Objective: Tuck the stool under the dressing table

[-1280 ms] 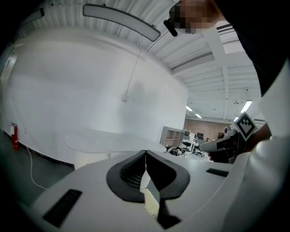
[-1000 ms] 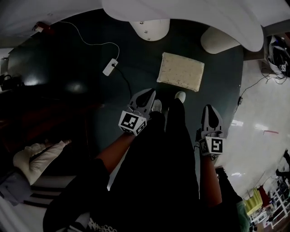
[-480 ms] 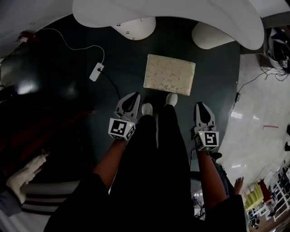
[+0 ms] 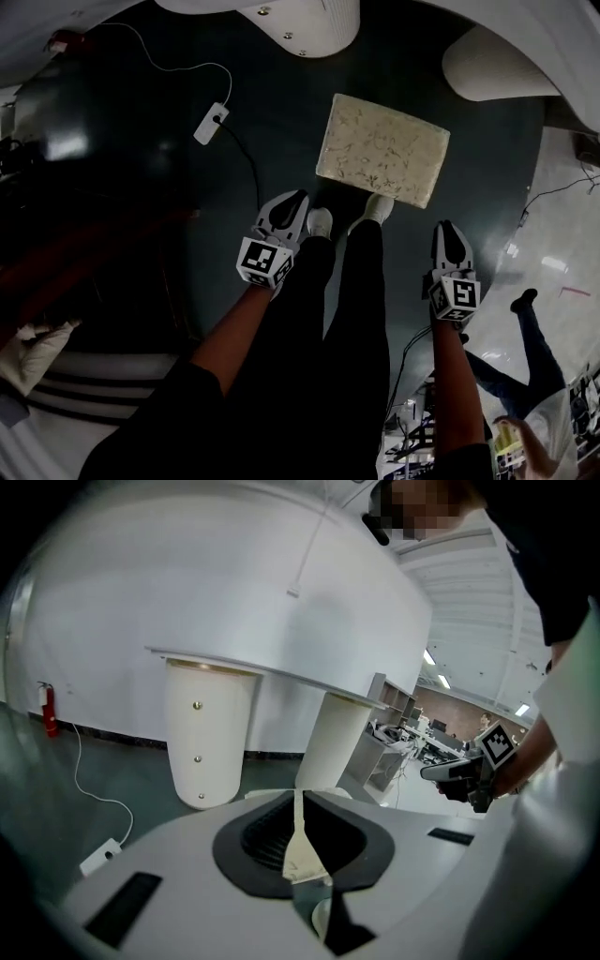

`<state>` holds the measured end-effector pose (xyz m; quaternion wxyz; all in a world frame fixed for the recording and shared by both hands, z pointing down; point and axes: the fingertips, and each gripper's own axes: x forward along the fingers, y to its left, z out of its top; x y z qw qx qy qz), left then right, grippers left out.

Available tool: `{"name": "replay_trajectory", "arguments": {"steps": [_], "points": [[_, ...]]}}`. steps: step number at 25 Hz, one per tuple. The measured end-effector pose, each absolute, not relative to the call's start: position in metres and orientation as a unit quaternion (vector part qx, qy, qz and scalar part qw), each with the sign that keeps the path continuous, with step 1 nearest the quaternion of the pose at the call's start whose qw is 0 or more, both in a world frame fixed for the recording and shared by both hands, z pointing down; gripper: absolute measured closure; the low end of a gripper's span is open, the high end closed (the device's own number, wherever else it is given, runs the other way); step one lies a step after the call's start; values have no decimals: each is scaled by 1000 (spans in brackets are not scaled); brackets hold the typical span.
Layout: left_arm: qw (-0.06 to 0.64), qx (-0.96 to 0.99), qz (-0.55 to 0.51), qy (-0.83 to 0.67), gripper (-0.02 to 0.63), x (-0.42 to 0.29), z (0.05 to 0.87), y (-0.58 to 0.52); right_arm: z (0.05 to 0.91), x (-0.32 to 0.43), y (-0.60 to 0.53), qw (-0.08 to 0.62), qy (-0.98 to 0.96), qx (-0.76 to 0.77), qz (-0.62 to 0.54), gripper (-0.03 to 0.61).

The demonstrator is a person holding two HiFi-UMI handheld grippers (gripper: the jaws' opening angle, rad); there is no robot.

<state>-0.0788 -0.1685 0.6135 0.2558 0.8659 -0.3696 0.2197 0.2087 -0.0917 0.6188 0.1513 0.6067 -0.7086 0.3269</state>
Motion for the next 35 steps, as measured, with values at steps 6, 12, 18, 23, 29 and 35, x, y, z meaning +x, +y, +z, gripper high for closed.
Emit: {"name": "replay_trajectory", "arguments": {"steps": [6, 12, 18, 23, 29, 35], "points": [[255, 870, 207, -369, 594, -75, 669, -179, 691, 214, -85, 156, -689, 624, 333, 537], [232, 880, 236, -342, 513, -72, 727, -189, 759, 210, -79, 175, -684, 627, 328, 462], [261, 875, 256, -317, 450, -77, 789, -176, 817, 203, -67, 198, -681, 618, 338, 356], [249, 880, 299, -272, 409, -76, 830, -156, 849, 199, -55, 226, -692, 595, 342, 351], [243, 874, 324, -269, 390, -89, 860, -157, 869, 196, -57, 247, -700, 590, 317, 337], [199, 864, 377, -268, 396, -85, 887, -157, 873, 197, -62, 237, -702, 601, 300, 337]]}}
